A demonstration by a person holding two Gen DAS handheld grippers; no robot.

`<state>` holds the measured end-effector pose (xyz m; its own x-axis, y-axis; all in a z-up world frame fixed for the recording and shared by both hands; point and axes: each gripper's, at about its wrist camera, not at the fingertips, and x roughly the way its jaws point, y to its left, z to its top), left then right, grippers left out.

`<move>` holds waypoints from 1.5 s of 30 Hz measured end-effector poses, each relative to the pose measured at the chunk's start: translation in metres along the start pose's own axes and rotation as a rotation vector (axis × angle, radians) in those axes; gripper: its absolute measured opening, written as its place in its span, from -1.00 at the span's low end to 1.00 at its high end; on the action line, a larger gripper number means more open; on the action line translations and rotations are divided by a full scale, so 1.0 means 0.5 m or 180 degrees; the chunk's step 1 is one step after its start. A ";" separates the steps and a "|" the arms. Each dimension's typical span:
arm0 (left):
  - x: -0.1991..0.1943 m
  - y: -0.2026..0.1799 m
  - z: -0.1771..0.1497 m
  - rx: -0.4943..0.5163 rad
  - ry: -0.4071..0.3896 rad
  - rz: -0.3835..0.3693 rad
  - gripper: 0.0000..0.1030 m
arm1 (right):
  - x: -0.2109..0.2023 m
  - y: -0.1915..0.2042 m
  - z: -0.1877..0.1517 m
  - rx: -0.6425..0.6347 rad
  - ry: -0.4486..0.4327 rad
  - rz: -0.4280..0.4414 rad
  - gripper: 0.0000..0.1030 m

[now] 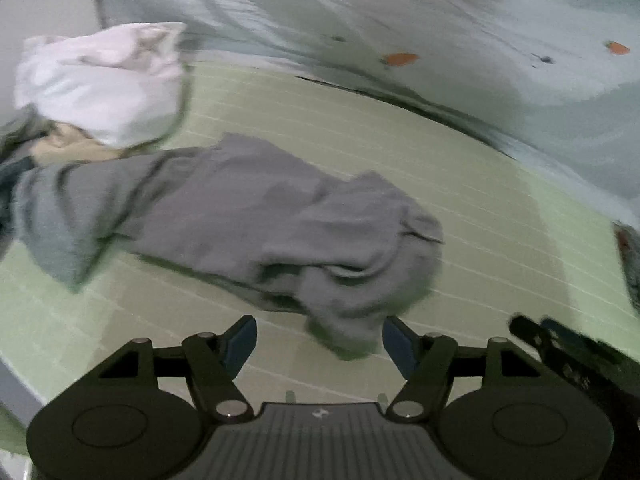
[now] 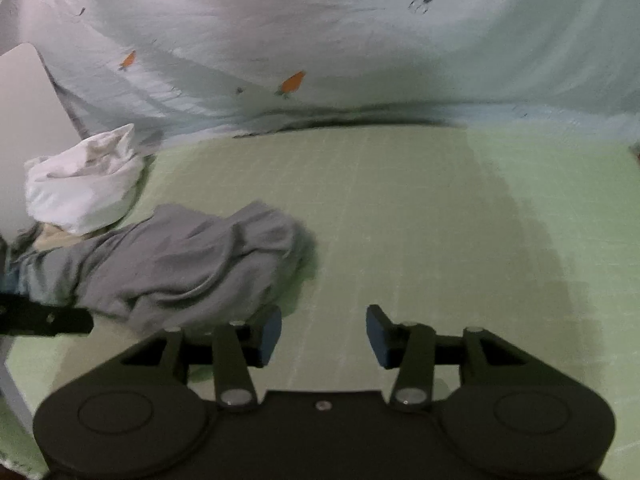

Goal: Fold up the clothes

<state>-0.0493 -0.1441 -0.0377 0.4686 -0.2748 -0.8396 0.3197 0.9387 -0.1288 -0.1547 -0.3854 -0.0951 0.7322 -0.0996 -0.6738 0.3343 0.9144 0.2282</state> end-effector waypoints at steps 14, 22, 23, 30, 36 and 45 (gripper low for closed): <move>0.086 0.204 0.089 -0.0365 0.0018 0.0339 0.48 | 0.150 0.161 0.054 -0.0125 0.0112 0.0270 0.00; 0.232 0.269 0.168 -0.0206 0.0271 0.0240 0.52 | 0.265 0.202 0.085 0.0097 0.0314 0.0011 0.04; 0.252 0.275 0.173 -0.0161 0.0322 0.0236 0.52 | 0.279 0.205 0.086 0.0113 0.0349 -0.0033 0.01; 0.306 0.288 0.178 -0.0085 0.0484 0.0152 -0.61 | 0.254 0.171 0.114 -0.0043 0.0070 -0.0377 -0.97; 0.279 0.262 0.169 -0.0163 0.0353 0.0324 -0.87 | 0.162 -0.019 0.159 0.0058 -0.0284 -0.1266 -0.97; 0.217 0.169 0.158 -0.0329 0.0154 0.0519 -0.89 | -0.032 -0.361 0.159 0.0257 -0.0638 -0.2509 -0.98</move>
<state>0.0935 -0.1112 -0.0980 0.4662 -0.1093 -0.8779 0.1554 0.9870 -0.0403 -0.1796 -0.5799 -0.0693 0.3537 -0.7769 -0.5208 0.8315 0.5162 -0.2053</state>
